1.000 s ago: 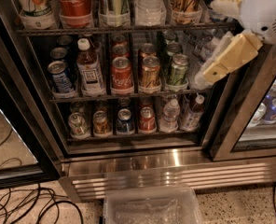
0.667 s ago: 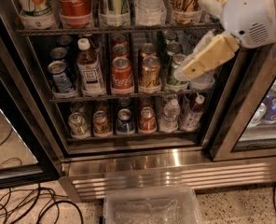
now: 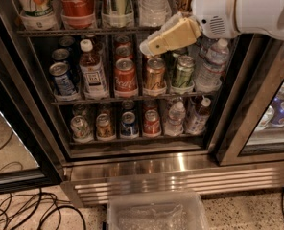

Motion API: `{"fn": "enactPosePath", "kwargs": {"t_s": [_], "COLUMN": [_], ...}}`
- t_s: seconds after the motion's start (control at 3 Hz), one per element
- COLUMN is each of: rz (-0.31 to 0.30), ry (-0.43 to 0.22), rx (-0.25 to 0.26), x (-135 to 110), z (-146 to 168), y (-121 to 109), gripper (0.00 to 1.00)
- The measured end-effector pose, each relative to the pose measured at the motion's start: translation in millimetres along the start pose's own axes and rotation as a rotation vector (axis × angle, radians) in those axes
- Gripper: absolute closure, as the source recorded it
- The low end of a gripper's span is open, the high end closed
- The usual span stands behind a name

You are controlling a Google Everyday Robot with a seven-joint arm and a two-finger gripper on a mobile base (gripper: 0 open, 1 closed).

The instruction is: Pick water bottle from top shelf of fridge

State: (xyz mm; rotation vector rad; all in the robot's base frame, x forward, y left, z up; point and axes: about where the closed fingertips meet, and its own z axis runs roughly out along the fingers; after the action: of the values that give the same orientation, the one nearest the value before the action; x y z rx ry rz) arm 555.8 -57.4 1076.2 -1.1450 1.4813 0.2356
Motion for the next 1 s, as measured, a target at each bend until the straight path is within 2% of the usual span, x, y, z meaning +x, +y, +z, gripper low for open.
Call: {"fn": "enactPosePath", "kwargs": {"t_s": [0.33,0.67,1.0], "rz": [-0.003,-0.003,0.056], "ry": [-0.018,-0.018,-0.053], "rx": [0.063,0.063,0.093], "x": [-8.2,-8.2,-10.6], "z": [-0.5,-0.5,13.1], "y": [-14.8,-14.8,-6.0], "gripper": [0.0,0.0,0.0]}}
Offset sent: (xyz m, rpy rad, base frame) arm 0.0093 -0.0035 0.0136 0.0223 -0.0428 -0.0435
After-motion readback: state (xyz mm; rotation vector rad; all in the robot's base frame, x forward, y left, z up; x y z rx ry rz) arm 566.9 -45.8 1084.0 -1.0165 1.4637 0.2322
